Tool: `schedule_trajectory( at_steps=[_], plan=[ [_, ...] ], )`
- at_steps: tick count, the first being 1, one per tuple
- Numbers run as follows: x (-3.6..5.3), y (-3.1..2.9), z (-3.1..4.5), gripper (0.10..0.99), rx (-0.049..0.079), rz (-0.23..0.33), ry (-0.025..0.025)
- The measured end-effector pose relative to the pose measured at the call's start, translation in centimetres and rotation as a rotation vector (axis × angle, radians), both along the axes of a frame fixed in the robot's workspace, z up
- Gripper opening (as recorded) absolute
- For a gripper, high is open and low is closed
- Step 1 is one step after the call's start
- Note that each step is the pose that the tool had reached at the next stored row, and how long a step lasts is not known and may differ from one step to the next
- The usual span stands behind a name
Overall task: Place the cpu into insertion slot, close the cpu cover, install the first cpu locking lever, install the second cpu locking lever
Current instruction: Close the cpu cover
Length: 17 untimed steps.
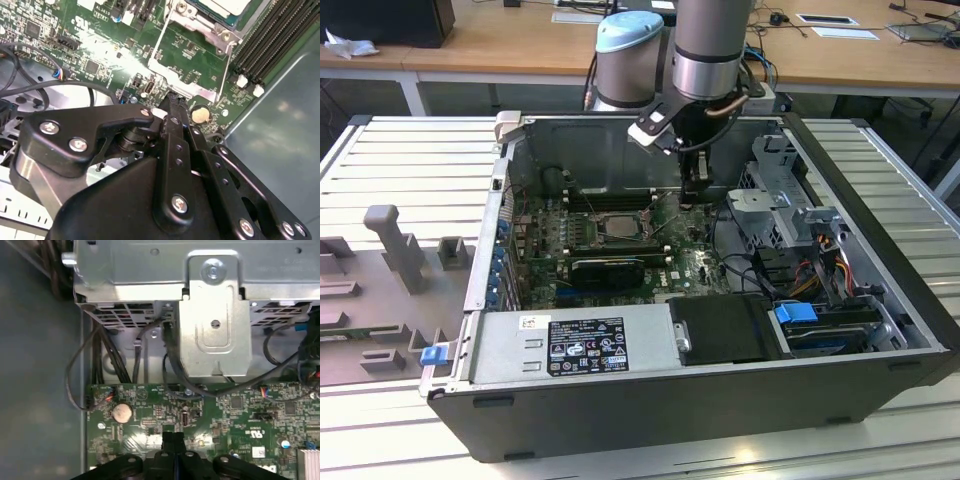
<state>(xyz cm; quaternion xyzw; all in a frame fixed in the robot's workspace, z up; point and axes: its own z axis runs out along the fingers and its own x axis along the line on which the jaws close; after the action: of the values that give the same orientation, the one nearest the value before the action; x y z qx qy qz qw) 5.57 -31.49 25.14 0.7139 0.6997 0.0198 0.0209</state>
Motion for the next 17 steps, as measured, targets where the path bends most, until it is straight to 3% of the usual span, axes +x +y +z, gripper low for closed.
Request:
schedule_trajectory(
  at_steps=[2,3,4,5,7,8,17],
  plan=[
    [-0.14,-0.05,-0.12,0.106,0.000,0.001,0.0021],
    [-0.15,-0.06,-0.15,0.106,0.000,0.001,0.0069],
    [-0.16,-0.06,-0.16,0.106,0.000,0.001,0.0160],
    [-0.16,-0.05,-0.17,0.106,0.000,0.001,0.0289],
    [-0.17,-0.05,-0.17,0.106,0.000,0.001,0.0474],
    [-0.20,-0.06,-0.17,0.106,0.000,0.002,0.0536],
    [-1.51,-0.07,-0.38,0.106,0.000,0.013,0.0549]
  ],
)
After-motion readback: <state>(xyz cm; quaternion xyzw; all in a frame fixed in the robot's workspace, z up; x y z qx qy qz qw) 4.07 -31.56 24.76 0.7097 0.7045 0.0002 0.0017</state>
